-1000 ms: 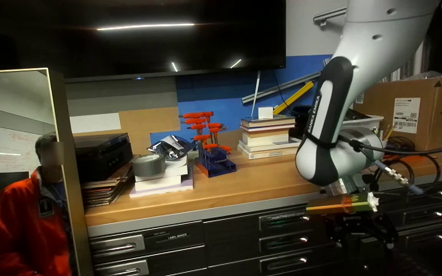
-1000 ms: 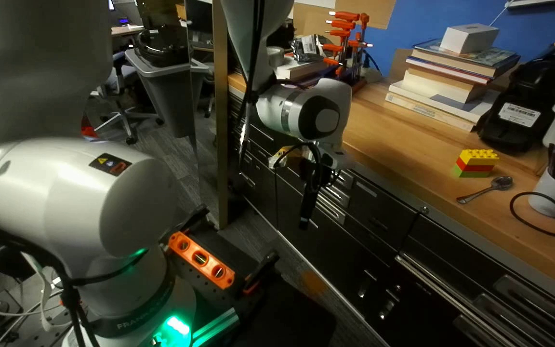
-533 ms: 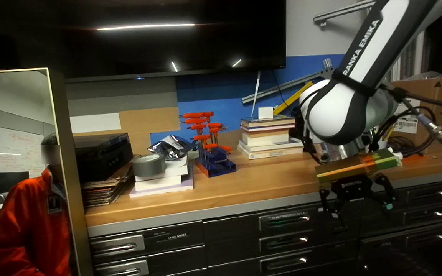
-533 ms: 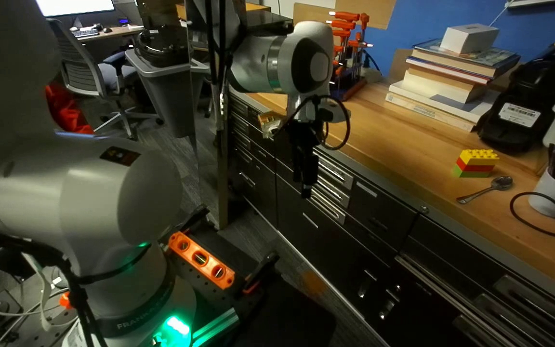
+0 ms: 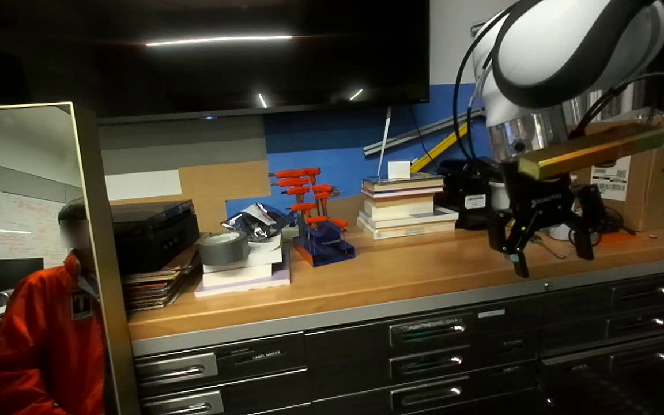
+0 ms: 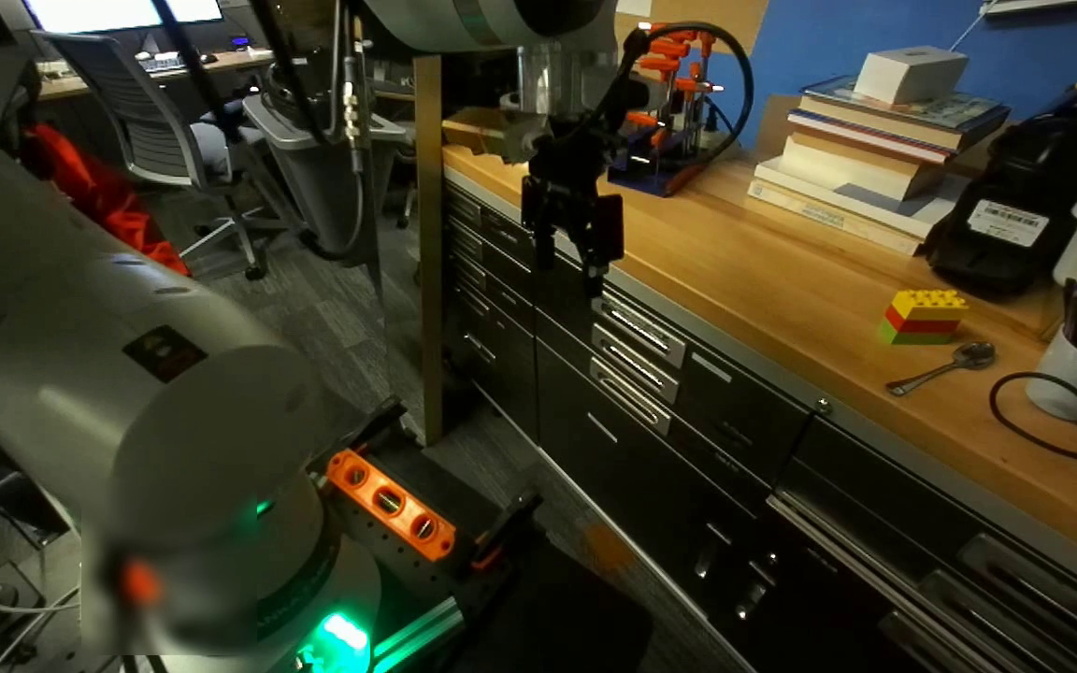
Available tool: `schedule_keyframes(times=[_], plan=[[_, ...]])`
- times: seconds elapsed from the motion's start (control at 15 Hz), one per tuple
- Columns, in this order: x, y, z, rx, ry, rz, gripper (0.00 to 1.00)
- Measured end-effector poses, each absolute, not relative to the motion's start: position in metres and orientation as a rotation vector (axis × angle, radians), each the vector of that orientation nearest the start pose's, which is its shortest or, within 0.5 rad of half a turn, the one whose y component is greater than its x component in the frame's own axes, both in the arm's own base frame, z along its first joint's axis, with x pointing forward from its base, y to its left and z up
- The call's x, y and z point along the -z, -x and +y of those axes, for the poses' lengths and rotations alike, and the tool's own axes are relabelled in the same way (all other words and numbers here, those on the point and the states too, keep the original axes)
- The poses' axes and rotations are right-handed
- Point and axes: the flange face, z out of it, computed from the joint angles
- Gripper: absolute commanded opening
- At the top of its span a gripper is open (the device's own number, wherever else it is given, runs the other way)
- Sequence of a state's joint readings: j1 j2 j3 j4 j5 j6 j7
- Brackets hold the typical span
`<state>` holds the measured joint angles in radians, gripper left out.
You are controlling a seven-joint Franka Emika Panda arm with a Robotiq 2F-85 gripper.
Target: Put the black objects in the drawer and close it
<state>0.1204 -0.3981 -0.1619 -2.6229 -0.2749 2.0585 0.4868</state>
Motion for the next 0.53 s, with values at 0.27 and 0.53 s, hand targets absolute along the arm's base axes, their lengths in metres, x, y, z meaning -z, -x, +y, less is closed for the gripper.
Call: schedule_keyframes(times=[0.27,0.53], plan=[[-0.415,-0.343,-0.026,-0.147,3.218,0.294,1.00],[-0.448,-0.314,-0.027,-0.084,3.139,0.140,1.00]])
